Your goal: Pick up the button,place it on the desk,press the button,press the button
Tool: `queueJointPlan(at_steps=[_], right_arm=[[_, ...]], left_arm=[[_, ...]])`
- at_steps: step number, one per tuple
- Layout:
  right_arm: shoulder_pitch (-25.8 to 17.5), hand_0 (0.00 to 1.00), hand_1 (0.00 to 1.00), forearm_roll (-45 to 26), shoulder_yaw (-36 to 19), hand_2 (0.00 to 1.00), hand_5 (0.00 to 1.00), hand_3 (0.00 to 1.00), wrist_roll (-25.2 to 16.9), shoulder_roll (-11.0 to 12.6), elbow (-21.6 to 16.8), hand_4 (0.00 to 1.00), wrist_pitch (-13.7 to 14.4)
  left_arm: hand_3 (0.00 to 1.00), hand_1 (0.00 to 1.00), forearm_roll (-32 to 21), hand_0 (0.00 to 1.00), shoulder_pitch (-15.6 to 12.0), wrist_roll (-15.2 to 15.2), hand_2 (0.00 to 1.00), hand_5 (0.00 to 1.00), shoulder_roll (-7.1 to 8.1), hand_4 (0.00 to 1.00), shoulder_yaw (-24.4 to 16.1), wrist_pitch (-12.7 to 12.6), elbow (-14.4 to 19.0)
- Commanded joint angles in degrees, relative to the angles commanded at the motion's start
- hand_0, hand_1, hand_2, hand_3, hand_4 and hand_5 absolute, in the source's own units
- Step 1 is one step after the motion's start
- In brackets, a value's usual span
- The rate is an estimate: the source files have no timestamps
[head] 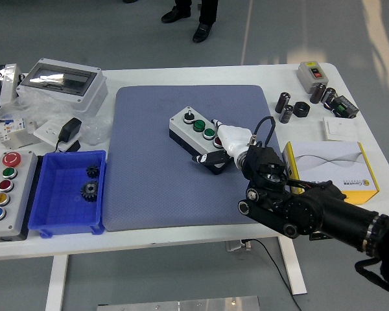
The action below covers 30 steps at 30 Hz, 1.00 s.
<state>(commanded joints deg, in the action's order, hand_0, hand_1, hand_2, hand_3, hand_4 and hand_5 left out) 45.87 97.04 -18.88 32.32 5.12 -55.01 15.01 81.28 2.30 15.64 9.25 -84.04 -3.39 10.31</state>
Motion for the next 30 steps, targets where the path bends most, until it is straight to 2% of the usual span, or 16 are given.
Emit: queueJointPlan(at_steps=[5,6,11,12,17,18,19,23,24,29,30], right_arm=[[-0.08,0.109,0.416,1.54,0.85,0.52,0.102,0.96,0.63,0.06,-0.06,0.631,0.88],[-0.09,0.1,0.38,1.77,1.03,0.487,0.111,0.92,0.74,0.07,-0.09,0.499,0.92],[-0.12,0.1,0.38,2.57,1.5,0.487,0.111,0.92,1.02,0.17,-0.25,0.499,0.87],[-0.11,0.089,0.363,2.7,1.53,0.455,0.002,0.86,1.04,0.2,-0.29,0.34,0.88],[-0.09,0.089,0.363,3.0,1.39,0.455,0.002,0.86,0.97,0.43,-0.46,0.34,1.17],[-0.08,0.074,0.329,3.03,1.17,0.414,0.002,0.701,0.82,0.57,-0.58,0.191,1.34],[-0.06,0.074,0.329,3.08,0.87,0.414,0.002,0.701,0.6,0.75,-0.75,0.191,1.52],[0.26,0.074,0.329,2.82,-1.05,0.414,0.002,0.701,-1.37,2.19,-2.15,0.191,2.24],[0.37,0.067,0.307,2.29,-1.66,0.404,0.002,0.588,-2.35,2.88,-2.89,0.124,2.45],[0.72,0.067,0.307,-1.08,-3.67,0.404,0.002,0.588,-7.44,6.7,-7.2,0.124,2.91],[0.77,0.067,0.299,-1.9,-3.96,0.401,0.002,0.48,-8.72,7.78,-8.34,0.12,2.96]], left_arm=[[0.602,0.588,-0.29,0.616,-0.06,-0.35,0.549,0.207,0.01,0.595,0.17,-0.05,0.0],[0.602,0.588,-0.38,0.615,-0.07,-0.47,0.549,0.207,0.01,0.592,0.2,-0.06,0.0],[0.602,0.588,-0.58,0.615,-0.08,-0.87,0.549,0.207,-0.02,0.592,0.3,-0.12,0.0],[0.605,0.588,-0.59,0.614,-0.09,-0.91,0.553,0.218,-0.02,0.593,0.3,-0.14,0.0],[0.605,0.588,-0.57,0.614,-0.11,-1.02,0.553,0.218,0.01,0.593,0.25,-0.23,0.0],[0.606,0.588,-0.52,0.614,-0.13,-1.03,0.556,0.243,0.01,0.602,0.2,-0.26,0.0],[0.606,0.588,-0.47,0.614,-0.14,-1.04,0.556,0.243,0.01,0.602,0.15,-0.3,0.0],[0.606,0.588,-0.3,0.614,-0.25,-1.06,0.556,0.243,-0.07,0.602,-0.04,-0.41,0.0],[0.608,0.588,-0.24,0.615,-0.26,-1.05,0.559,0.263,-0.09,0.604,-0.11,-0.45,0.0],[0.608,0.588,-0.15,0.615,-0.2,-1.09,0.559,0.263,-0.16,0.604,-0.25,-0.56,0.0],[0.609,0.589,-0.1,0.614,-0.18,-1.08,0.563,0.271,-0.18,0.61,-0.3,-0.58,0.0]])
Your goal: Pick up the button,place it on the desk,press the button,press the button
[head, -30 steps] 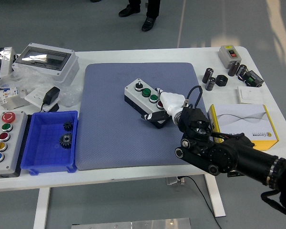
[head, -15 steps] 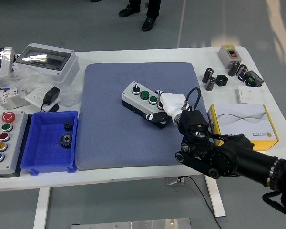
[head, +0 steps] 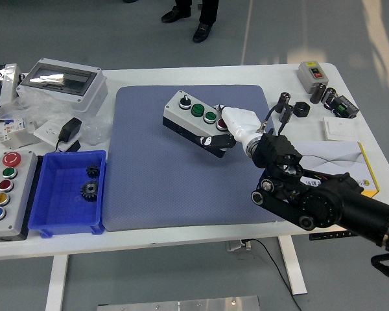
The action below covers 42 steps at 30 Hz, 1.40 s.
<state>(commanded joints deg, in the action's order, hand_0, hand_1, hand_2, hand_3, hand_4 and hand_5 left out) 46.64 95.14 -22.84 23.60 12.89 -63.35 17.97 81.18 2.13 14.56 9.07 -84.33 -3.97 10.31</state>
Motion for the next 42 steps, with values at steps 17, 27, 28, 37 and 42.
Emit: queueJointPlan(at_steps=[17,27,28,37,42], right_arm=[[-1.35,0.078,0.29,-3.98,4.23,0.377,0.002,0.387,-17.94,12.32,-12.09,0.093,-6.64],[-2.46,0.186,0.312,-2.17,5.82,0.389,0.002,0.385,-16.86,12.91,-13.8,0.138,-6.85],[-2.52,0.186,0.312,-1.86,6.09,0.389,0.002,0.385,-16.71,12.88,-13.66,0.138,-6.73],[-2.12,0.236,0.357,-0.79,8.65,0.409,0.002,0.411,-16.34,12.57,-12.4,0.174,-6.35],[-1.79,0.246,0.383,0.58,9.96,0.425,0.002,0.428,-16.48,12.07,-11.28,0.195,-5.71]], left_arm=[[0.611,0.59,-0.06,0.613,0.28,-0.02,0.569,0.285,-0.27,0.619,0.09,-0.26,0.0],[0.611,0.59,0.17,0.613,0.46,-0.08,0.571,0.326,-0.24,0.633,0.0,-0.26,0.0],[0.611,0.59,0.17,0.613,0.48,-0.08,0.571,0.326,-0.23,0.633,0.02,-0.25,0.0],[0.611,0.59,0.41,0.613,0.91,-0.05,0.572,0.332,-0.08,0.632,-0.1,-0.19,0.0],[0.611,0.59,0.46,0.612,1.09,-0.05,0.572,0.334,0.02,0.631,-0.13,-0.16,0.0]])
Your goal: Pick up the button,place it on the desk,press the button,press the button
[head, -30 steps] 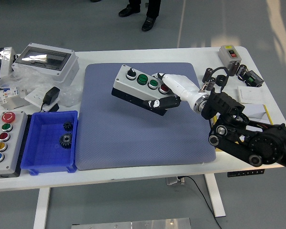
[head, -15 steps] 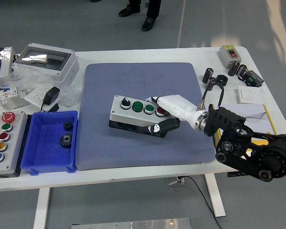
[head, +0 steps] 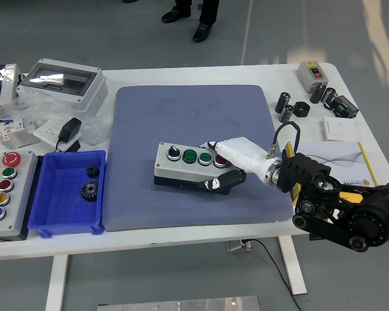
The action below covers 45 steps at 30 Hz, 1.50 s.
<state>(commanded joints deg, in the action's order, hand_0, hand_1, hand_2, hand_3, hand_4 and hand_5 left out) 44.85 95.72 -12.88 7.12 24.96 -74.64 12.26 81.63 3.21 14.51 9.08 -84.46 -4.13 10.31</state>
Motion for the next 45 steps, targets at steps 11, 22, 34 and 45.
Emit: queueJointPlan(at_steps=[11,22,34,45], right_arm=[[1.35,0.405,0.512,0.0,2.35,0.52,0.002,0.484,-0.44,-0.46,0.83,0.223,0.18],[1.87,0.56,0.584,-0.1,2.87,0.556,0.002,0.506,-0.19,-0.59,1.32,0.183,-0.2],[2.4,0.7,0.687,-1.61,3.3,0.672,0.002,0.659,-0.82,-0.93,2.91,0.119,-0.93],[2.91,0.714,0.705,-2.89,3.12,0.704,0.002,0.7,-0.9,-0.87,2.96,0.186,-2.53]], left_arm=[[0.611,0.59,0.07,0.613,0.03,0.34,0.572,0.335,-0.05,0.631,0.02,0.09,0.0],[0.611,0.589,0.24,0.612,-0.49,1.58,0.572,0.335,-0.22,0.626,-0.19,0.1,0.0],[0.609,0.59,0.63,0.612,-0.42,1.45,0.571,0.336,-0.11,0.626,-0.33,0.18,0.0],[0.609,0.589,0.99,0.612,-0.77,1.47,0.571,0.332,0.01,0.623,-0.45,0.25,0.0]])
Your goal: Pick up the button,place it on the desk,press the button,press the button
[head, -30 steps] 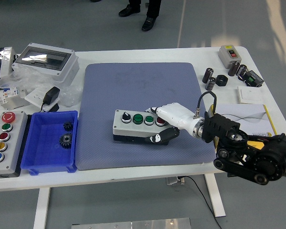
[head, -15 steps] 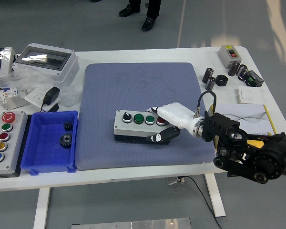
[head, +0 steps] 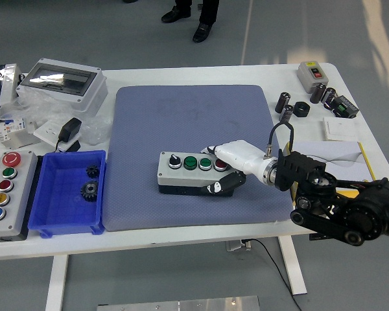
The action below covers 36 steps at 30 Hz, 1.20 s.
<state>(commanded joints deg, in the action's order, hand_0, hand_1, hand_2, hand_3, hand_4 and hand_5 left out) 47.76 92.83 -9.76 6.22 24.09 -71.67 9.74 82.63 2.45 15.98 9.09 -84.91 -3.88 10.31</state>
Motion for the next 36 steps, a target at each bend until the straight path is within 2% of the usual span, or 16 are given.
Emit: queueJointPlan(at_steps=[2,3,8,9,14,15,36], right_arm=[[0.04,0.714,0.705,-0.68,-0.21,0.704,0.002,0.7,-0.19,0.14,-0.07,0.186,-0.28],[0.05,0.739,0.75,-0.98,-0.33,0.736,0.002,0.731,-0.27,0.21,-0.1,0.266,-0.41],[0.06,0.739,0.75,-2.03,-0.66,0.736,0.002,0.731,-0.55,0.39,-0.12,0.266,-0.7],[0.02,0.783,0.812,-2.19,-0.71,0.815,0.002,0.864,-0.61,0.42,-0.11,0.313,-0.65],[-0.01,0.783,0.812,-2.75,-0.82,0.815,0.002,0.864,-0.85,0.53,0.01,0.313,-0.57],[0.01,0.824,0.847,-2.82,-0.83,0.847,0.002,0.907,-0.9,0.55,0.04,0.349,-0.55],[0.31,0.85,0.88,-5.33,-1.79,0.882,0.002,0.958,-1.35,1.38,-0.69,0.428,-2.09]], left_arm=[[0.609,0.589,0.07,0.612,-0.02,0.0,0.571,0.332,0.04,0.623,-0.03,0.0,0.0],[0.608,0.59,0.12,0.613,-0.03,0.0,0.571,0.331,0.06,0.622,-0.06,0.0,0.0],[0.608,0.59,0.29,0.613,-0.04,-0.01,0.571,0.331,0.09,0.622,-0.13,0.05,0.0],[0.607,0.59,0.31,0.613,-0.03,-0.03,0.57,0.33,0.08,0.62,-0.11,0.07,0.0],[0.607,0.59,0.48,0.613,0.09,-0.1,0.57,0.33,0.14,0.62,-0.15,0.16,0.0],[0.606,0.59,0.51,0.612,0.11,-0.11,0.57,0.322,0.16,0.611,-0.15,0.17,0.0],[0.604,0.588,0.92,0.613,0.25,-0.26,0.569,0.313,0.06,0.6,-0.53,0.57,0.0]])
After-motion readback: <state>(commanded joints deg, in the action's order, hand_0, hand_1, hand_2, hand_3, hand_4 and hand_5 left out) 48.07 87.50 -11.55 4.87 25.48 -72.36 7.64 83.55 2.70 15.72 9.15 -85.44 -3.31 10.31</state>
